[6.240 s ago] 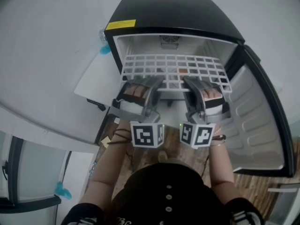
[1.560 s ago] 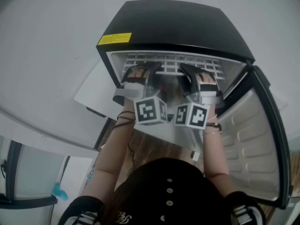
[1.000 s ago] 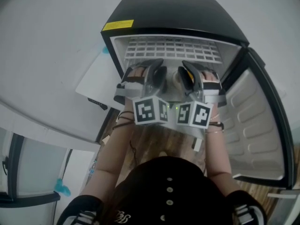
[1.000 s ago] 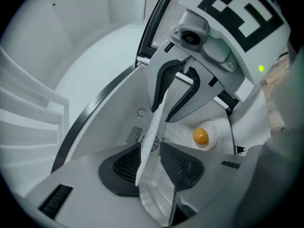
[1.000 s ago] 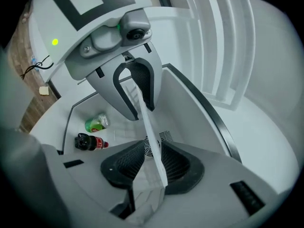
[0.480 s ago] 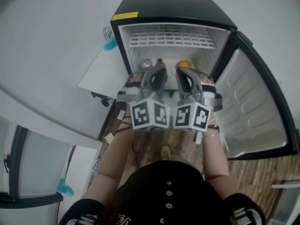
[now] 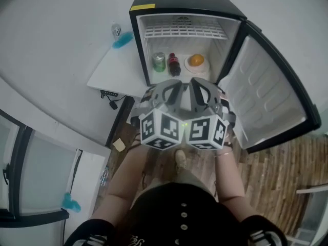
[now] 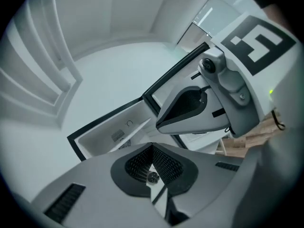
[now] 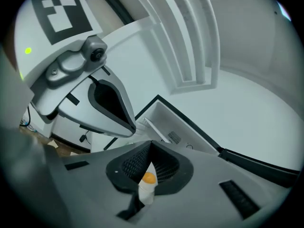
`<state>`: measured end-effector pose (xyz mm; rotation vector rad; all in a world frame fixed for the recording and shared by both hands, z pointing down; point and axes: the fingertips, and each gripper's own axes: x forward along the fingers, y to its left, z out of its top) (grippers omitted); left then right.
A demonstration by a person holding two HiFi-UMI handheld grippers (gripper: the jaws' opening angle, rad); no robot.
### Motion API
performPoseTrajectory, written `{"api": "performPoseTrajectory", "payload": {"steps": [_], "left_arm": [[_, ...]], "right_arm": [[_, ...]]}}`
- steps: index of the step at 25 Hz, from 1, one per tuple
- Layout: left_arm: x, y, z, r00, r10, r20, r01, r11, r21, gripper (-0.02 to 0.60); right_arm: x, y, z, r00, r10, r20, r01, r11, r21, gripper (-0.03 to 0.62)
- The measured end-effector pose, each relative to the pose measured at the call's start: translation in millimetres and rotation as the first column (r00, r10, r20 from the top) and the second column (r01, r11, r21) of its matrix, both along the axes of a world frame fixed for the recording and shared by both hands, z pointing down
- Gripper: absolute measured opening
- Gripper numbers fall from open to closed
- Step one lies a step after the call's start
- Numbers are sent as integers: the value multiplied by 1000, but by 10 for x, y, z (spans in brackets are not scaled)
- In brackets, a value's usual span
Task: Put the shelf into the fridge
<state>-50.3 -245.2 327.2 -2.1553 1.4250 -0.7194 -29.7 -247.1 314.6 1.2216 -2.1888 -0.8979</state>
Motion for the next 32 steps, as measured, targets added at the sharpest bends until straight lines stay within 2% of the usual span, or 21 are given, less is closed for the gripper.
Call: {"api": "performPoseTrajectory", "payload": {"steps": [5,8,13,15,17,19,26,32], "left_arm": [[35,386,-65,1000,1,-23,0,1000,20,6],[38,601,-107,998,4,-61,-2,1000,23,6],[69,898,-78,987,5,-160,-4,1000,5,6],[78,973,-60,972,7,-233,-12,1000,-19,6],[99,1017,-28,947,8,-321,-26,998,-55,6],[124,1035,0,928,-1,-374,-32,996,-82,6],[212,1004,22,897,-51,-439,-2,993,-119,6],[384,1020,25,881,-69,-469,4,990,-138,6]], "right_arm": [[79,380,20,996,4,86,0,999,-52,8],[109,574,16,988,1,153,14,995,-95,8],[175,864,73,947,22,321,50,975,-216,8],[203,943,115,933,32,358,65,965,-255,8],[237,995,143,924,31,382,86,954,-286,8],[281,1017,150,915,27,402,106,946,-305,8],[355,1009,127,898,-3,440,162,932,-324,8],[462,1060,32,868,-51,493,248,906,-343,8]]}}
